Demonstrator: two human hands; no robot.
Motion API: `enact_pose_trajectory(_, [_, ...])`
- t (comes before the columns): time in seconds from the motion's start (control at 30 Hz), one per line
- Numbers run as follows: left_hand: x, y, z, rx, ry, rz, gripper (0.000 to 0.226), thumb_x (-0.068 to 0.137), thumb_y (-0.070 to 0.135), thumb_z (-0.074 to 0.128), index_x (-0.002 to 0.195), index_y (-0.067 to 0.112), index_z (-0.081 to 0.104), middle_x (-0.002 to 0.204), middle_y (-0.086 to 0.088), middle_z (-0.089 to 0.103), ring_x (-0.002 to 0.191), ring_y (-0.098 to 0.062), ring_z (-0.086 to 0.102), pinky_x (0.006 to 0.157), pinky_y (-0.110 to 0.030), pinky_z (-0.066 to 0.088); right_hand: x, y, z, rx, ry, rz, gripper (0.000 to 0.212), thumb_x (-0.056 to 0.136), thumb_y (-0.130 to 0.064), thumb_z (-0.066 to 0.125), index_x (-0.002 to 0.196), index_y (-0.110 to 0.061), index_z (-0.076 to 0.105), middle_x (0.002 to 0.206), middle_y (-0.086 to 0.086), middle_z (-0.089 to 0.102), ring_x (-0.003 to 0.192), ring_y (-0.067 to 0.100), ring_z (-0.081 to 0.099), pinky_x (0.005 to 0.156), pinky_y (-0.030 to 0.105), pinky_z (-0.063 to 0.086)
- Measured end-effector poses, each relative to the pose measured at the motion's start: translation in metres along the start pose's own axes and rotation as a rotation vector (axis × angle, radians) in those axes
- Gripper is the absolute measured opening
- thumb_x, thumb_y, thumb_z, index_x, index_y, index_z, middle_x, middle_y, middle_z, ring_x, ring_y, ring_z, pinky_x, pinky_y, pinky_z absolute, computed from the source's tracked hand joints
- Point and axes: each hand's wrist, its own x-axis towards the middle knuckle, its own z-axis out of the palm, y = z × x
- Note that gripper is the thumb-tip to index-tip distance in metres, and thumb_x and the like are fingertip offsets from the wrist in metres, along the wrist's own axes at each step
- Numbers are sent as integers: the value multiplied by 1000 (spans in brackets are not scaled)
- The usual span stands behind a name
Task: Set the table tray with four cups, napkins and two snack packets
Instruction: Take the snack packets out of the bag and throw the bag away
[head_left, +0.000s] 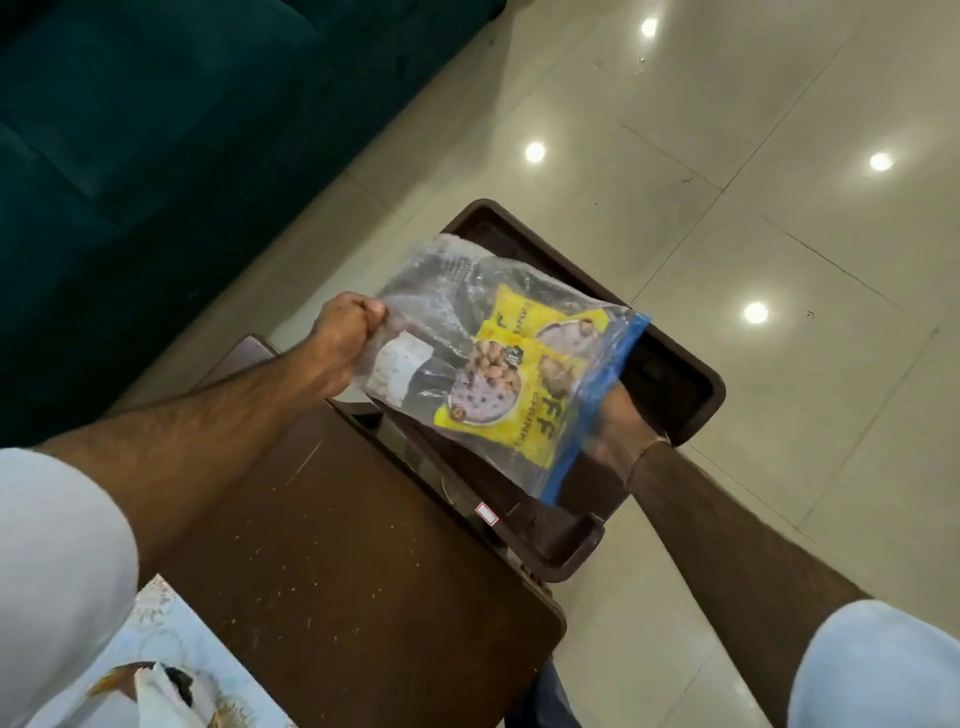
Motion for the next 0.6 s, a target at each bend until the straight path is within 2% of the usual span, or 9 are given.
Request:
enact_pose_trajectory(0.07, [2, 1, -13, 107, 116, 90, 15, 98, 2, 49, 91, 13, 55, 80, -3, 70, 68, -13, 67, 58, -25, 53, 6, 3, -10, -77, 8, -53, 29, 98, 1, 53, 125, 0, 63, 111, 14, 72, 93, 27, 71, 86, 41, 60])
enact_pose_trajectory(0.17, [7, 7, -26, 250, 265, 188, 7, 98, 8, 53, 99, 14, 55, 75, 0, 64, 61, -10, 56, 50, -24, 46, 7, 6, -29, -161, 39, -17, 33, 90, 12, 54, 116, -6, 67, 95, 7, 77, 89, 28, 68, 87, 44, 57])
enact_pose_trajectory(0.27, [14, 9, -35, 295, 441, 215, 12, 93, 7, 52, 97, 19, 52, 81, 3, 58, 68, -12, 53, 52, -26, 45, 2, 15, -51, -171, 62, 18, 33, 93, 4, 58, 124, -5, 64, 115, 17, 72, 104, 37, 67, 96, 51, 53])
enact_pose_trajectory(0.33, [18, 8, -46, 330, 492, 243, 13, 92, 7, 51, 95, 19, 52, 86, 1, 59, 71, -14, 52, 58, -27, 44, 1, 19, -65, -138, 114, -6, 37, 95, 1, 57, 131, -6, 60, 122, 17, 70, 109, 36, 68, 94, 50, 55])
enact_pose_trajectory(0.4, [21, 5, -57, 378, 480, 255, 8, 93, 17, 59, 99, 19, 55, 97, -2, 63, 80, -15, 55, 67, -29, 46, -2, 24, -70, -138, 155, -27, 37, 98, -1, 55, 134, -9, 58, 123, 13, 71, 109, 33, 69, 91, 47, 56])
enact_pose_trajectory(0.43, [18, 2, -60, 363, 467, 263, 20, 92, 28, 65, 106, 18, 55, 103, -3, 62, 85, -15, 55, 71, -31, 49, -2, 26, -68, -155, 191, -47, 37, 98, -2, 56, 134, -11, 57, 123, 12, 71, 108, 32, 70, 91, 47, 57])
enact_pose_trajectory(0.53, [-5, -11, -61, 18, 461, 148, 79, 76, 57, 76, 133, 14, 44, 128, -2, 54, 107, -17, 55, 90, -36, 50, -4, 28, -53, -283, 427, -121, 41, 95, -9, 64, 134, -13, 52, 126, 11, 67, 110, 29, 67, 98, 50, 53])
enact_pose_trajectory(0.57, [-16, -18, -59, -168, 447, 41, 85, 70, 61, 77, 135, 15, 46, 129, -1, 58, 111, -19, 57, 91, -38, 51, -7, 27, -47, -379, 534, -162, 46, 93, -12, 67, 136, -14, 49, 129, 11, 64, 115, 30, 64, 102, 49, 51])
enact_pose_trajectory(0.6, [-26, -26, -56, -315, 402, -73, 79, 67, 62, 78, 128, 17, 54, 121, 0, 67, 108, -20, 60, 87, -41, 51, -11, 26, -41, -498, 625, -237, 53, 91, -12, 68, 138, -13, 46, 134, 12, 59, 121, 30, 59, 106, 47, 47])
